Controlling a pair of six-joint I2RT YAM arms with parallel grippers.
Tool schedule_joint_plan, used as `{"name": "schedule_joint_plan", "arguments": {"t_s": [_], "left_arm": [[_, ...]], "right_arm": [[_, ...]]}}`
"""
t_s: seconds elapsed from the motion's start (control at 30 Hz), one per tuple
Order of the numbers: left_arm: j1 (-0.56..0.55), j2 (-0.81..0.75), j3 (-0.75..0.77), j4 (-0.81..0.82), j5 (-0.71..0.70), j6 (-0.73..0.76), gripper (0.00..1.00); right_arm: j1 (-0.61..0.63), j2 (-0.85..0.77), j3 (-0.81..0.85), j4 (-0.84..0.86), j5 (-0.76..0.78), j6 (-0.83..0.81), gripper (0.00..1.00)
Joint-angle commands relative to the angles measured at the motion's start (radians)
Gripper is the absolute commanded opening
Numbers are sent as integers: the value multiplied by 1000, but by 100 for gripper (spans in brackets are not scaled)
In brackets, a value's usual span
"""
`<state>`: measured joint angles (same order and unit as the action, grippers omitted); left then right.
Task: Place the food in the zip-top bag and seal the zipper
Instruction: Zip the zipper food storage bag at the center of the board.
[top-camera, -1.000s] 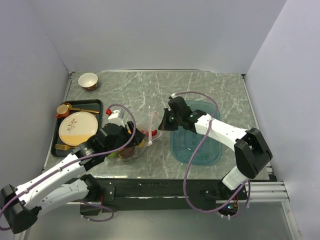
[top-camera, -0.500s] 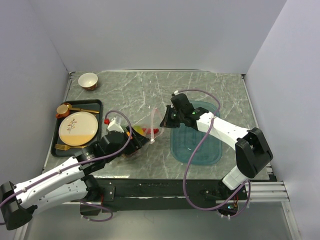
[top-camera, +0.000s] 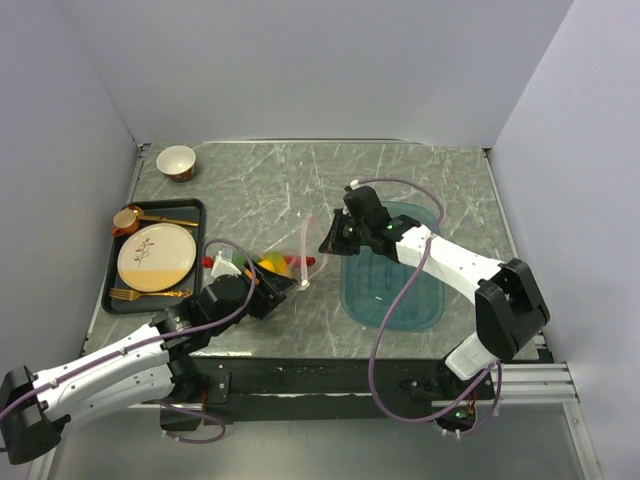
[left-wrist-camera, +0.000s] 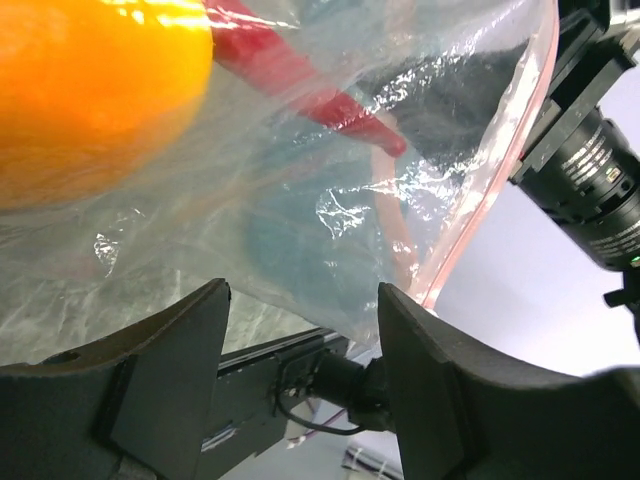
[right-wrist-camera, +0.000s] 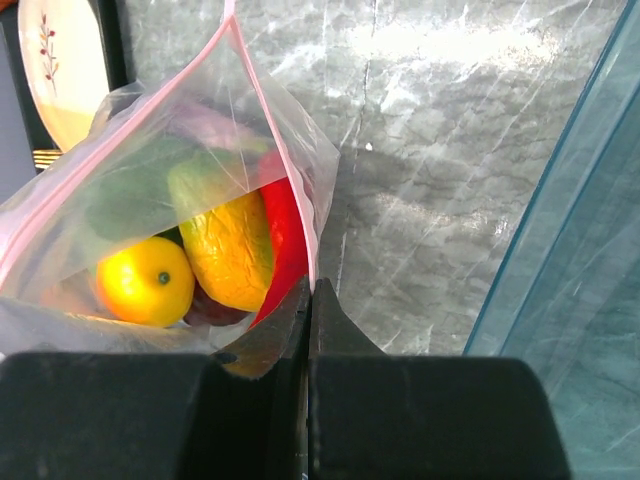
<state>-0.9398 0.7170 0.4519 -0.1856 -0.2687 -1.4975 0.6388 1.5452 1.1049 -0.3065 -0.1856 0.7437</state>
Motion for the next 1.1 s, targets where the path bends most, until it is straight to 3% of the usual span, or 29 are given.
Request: {"name": "schedule_joint_plan", "arguments": {"t_s": [0.0, 0.37, 0.7, 0.77, 0.83, 1.07], "left_arm": [[-4, -16, -19, 118, -47, -85, 65], [-2, -4, -81, 287, -86, -167, 62], [-2, 9, -93, 316, -55, -217, 45], [-4, 2, -87, 281, -44, -228, 47], [-4, -13, -68, 209, -37, -240, 61], [-4, -24, -113, 237, -27, -280, 68]], "right_arm": [[-4, -59, -5, 33, 0, 11, 0], [2, -73, -28, 40, -8, 16, 0], [7, -59, -24, 38, -8, 14, 0], [9, -56, -20, 38, -2, 13, 0], [7, -56, -20, 38, 1, 17, 0], [-1, -31, 9, 61, 49, 34, 0]]}}
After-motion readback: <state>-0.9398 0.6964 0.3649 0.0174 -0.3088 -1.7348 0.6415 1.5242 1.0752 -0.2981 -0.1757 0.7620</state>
